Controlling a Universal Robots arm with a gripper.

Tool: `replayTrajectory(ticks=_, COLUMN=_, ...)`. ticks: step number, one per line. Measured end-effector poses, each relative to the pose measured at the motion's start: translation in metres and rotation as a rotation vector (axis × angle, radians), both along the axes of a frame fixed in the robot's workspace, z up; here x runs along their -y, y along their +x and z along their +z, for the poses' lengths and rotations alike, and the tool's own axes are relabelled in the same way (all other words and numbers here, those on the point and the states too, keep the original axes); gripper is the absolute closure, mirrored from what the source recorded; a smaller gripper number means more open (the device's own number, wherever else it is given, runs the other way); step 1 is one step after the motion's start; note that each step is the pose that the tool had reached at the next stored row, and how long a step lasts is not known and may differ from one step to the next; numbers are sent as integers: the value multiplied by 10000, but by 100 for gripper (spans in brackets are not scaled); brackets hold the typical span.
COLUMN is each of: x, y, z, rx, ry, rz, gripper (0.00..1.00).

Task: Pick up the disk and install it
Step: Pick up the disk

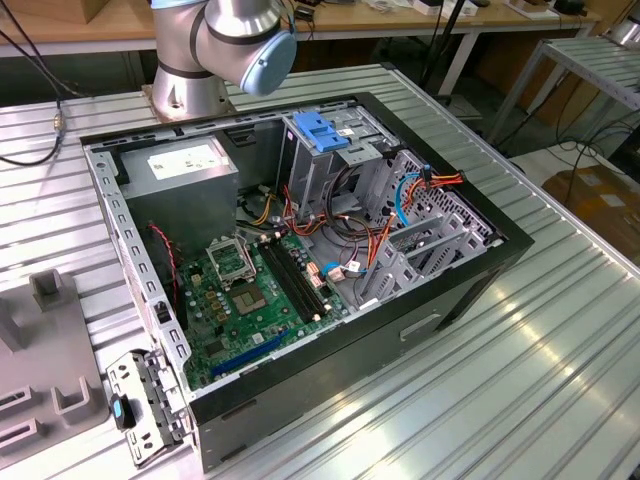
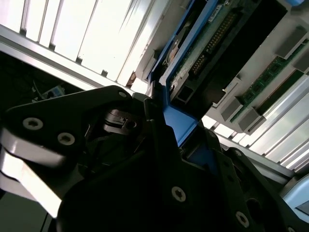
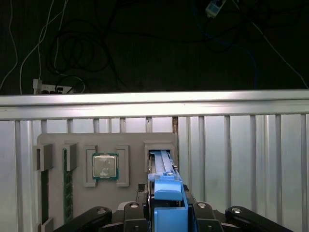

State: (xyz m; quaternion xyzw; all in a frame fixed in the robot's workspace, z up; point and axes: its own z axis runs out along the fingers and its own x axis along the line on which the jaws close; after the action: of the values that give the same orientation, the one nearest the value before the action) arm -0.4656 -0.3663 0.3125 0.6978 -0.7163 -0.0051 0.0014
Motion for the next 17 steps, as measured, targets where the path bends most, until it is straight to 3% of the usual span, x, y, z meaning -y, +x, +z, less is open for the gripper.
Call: replayTrajectory(ticks=17, x=0, y=0, z=290, rx=-1, ry=0, rz=0, gripper=63)
